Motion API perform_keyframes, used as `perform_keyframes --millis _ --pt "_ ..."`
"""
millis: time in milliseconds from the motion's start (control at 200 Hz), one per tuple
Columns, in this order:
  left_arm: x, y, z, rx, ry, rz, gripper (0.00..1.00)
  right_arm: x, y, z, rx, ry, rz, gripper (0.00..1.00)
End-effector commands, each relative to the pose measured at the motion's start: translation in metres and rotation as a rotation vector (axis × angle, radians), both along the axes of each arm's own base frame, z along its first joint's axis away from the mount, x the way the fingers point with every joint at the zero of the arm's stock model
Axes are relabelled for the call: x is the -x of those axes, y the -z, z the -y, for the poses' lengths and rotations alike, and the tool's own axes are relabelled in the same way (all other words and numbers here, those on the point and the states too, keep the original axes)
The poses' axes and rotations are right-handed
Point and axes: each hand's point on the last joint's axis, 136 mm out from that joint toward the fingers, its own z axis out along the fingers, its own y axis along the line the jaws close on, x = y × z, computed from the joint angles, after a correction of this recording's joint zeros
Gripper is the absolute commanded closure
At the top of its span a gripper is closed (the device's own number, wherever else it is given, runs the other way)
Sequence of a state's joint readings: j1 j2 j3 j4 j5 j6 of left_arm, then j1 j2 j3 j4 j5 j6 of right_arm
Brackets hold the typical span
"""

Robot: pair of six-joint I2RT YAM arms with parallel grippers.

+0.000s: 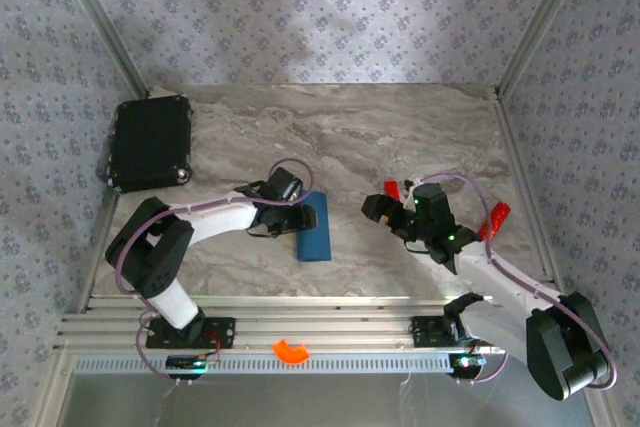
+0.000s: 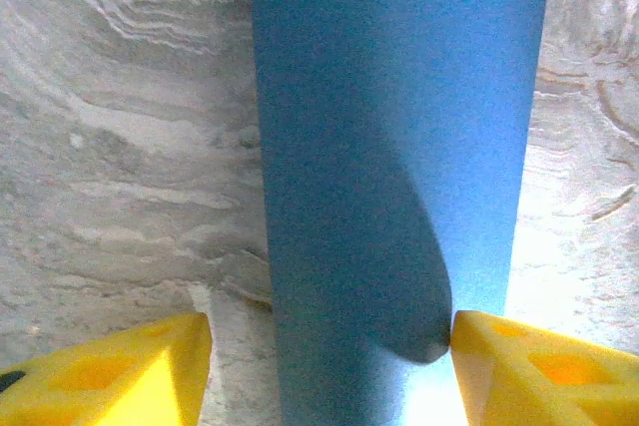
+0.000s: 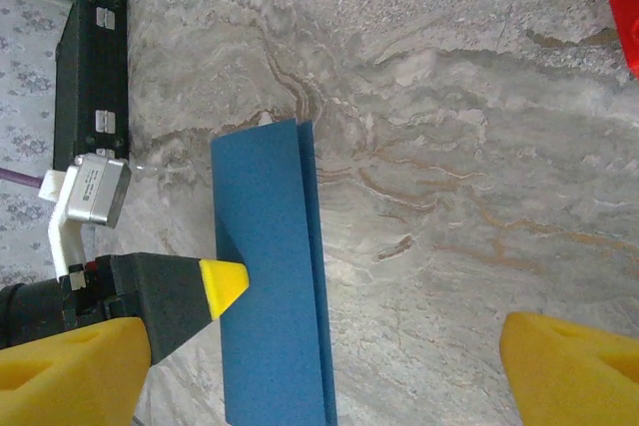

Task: Fold a paper plane with a square sheet of paper (pick it up from the middle)

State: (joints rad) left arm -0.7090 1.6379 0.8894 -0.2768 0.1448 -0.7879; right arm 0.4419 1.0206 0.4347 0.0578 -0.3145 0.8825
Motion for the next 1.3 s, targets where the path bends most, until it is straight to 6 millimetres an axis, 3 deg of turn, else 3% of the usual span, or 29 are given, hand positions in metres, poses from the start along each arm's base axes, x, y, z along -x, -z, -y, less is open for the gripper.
perform_keyframes --millis 0,180,845,999,1299 --pt "-0.002 -0.007 -0.007 -0.044 0.013 0.025 0.39 0.001 0.000 -0.005 0.003 -0.029 0.006 0.08" --pt "-0.002 0.000 -0.012 -0.070 -0.008 0.013 0.44 0.001 0.003 -0.009 0.006 -0.040 -0.003 0.15" --pt "-0.001 0.028 -0.005 -0.120 0.038 -0.063 0.30 0.004 0.020 -0.042 0.047 -0.171 -0.071 0.26" --pt "0.001 0.036 -0.010 -0.154 0.051 -0.081 0.29 0.004 0.028 -0.053 0.065 -0.210 -0.099 0.36" --pt "0.004 0.049 -0.010 -0.170 0.047 -0.115 0.28 0.004 0.037 -0.055 0.112 -0.221 -0.127 0.44"
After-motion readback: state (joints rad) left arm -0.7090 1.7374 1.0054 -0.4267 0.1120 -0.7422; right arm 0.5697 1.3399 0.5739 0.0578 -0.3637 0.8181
